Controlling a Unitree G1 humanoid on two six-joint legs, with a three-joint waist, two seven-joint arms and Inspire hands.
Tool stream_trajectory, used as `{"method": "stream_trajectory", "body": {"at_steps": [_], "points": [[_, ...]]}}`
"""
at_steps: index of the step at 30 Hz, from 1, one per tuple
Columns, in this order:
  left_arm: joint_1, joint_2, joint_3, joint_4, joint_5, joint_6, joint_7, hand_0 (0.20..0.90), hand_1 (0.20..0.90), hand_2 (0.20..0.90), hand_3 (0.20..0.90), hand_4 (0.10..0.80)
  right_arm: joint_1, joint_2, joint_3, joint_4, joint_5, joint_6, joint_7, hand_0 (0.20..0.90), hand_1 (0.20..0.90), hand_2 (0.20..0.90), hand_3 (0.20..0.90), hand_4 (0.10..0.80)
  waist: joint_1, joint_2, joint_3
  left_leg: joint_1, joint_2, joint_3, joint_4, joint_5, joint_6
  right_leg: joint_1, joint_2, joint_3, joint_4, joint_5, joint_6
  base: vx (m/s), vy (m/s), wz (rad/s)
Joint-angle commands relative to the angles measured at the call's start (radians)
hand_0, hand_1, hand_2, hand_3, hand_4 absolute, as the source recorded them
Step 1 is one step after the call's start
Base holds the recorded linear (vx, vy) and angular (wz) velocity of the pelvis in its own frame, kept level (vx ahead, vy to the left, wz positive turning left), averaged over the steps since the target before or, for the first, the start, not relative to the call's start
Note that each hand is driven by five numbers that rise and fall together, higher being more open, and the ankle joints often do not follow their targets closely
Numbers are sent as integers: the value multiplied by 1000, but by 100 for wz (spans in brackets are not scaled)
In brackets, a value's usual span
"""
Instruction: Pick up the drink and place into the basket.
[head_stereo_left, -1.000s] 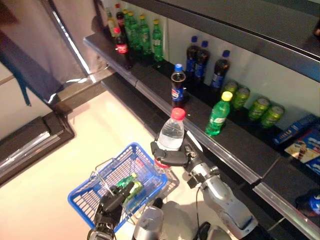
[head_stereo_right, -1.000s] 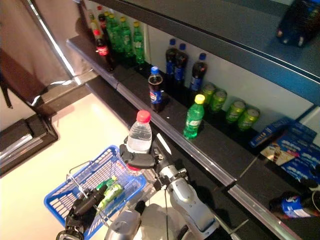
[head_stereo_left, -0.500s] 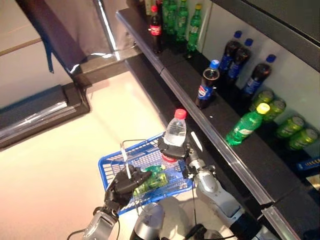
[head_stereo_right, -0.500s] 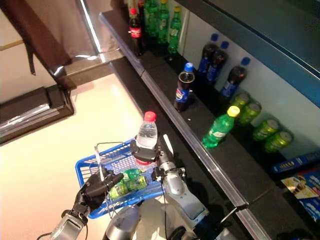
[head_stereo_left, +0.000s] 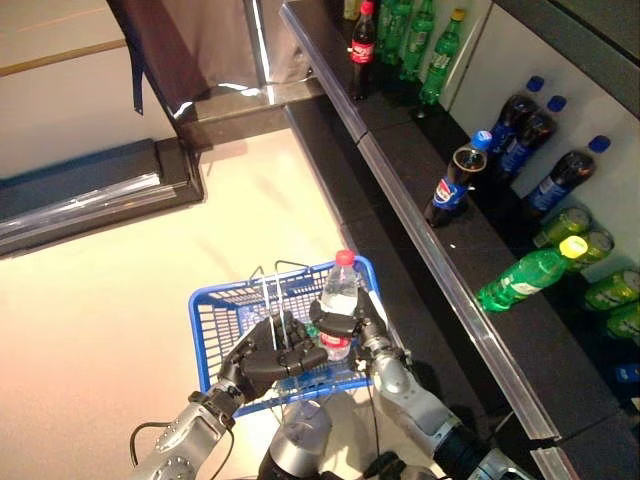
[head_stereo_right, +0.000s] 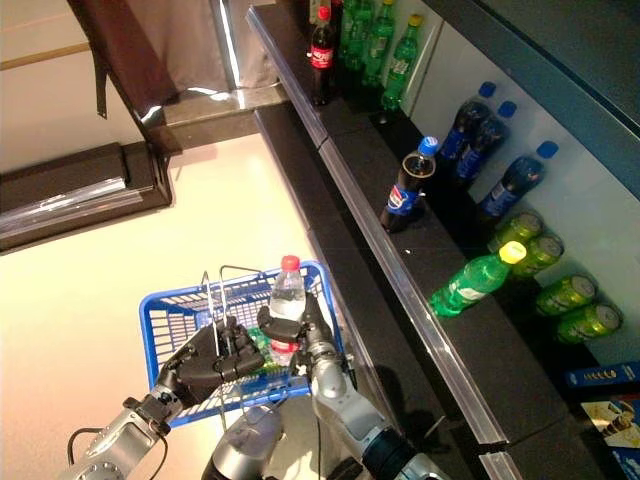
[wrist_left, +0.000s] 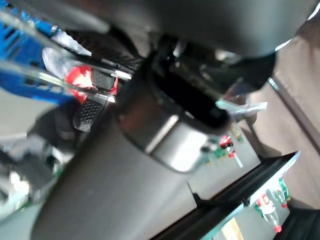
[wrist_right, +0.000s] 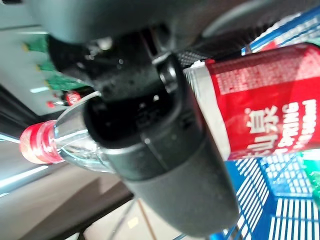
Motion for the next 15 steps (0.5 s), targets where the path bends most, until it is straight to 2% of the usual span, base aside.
{"method": "stream_trajectory", "body": {"at_steps": [1,10,13,15], "points": [[-173,-57,8,-444,-65,-153,-282,300,300,300,200,100,-149,123,32,-78,-12,-166,-20,300,300,300,200,100,-27,-10,-126,-75,-65,-4,62,74,65,171,101,-1,-254,159,-60,7,-29,3],[-182,-20,43,-475,-106,-119,-306,300,300,300,200,100,-126,149,20,20,40,-185,-37,300,300,300,200,100,-10,-20,-122,-85,-69,-9,52,73,70,161,102,-9,-262,162,-53,-3,-8,5],[-195,-14,44,-481,-121,-104,-318,300,300,300,200,100,-108,175,8,74,207,-211,25,300,300,300,200,100,-4,-25,-114,-90,-70,-10,48,72,72,158,101,-12,-264,164,-50,-11,-20,5],[-198,-7,43,-484,-122,-100,-328,300,300,300,200,100,-87,194,-3,97,379,-244,93,300,300,300,200,100,-1,-29,-107,-92,-70,-11,45,72,72,156,102,-15,-265,165,-50,32,-64,11]]}}
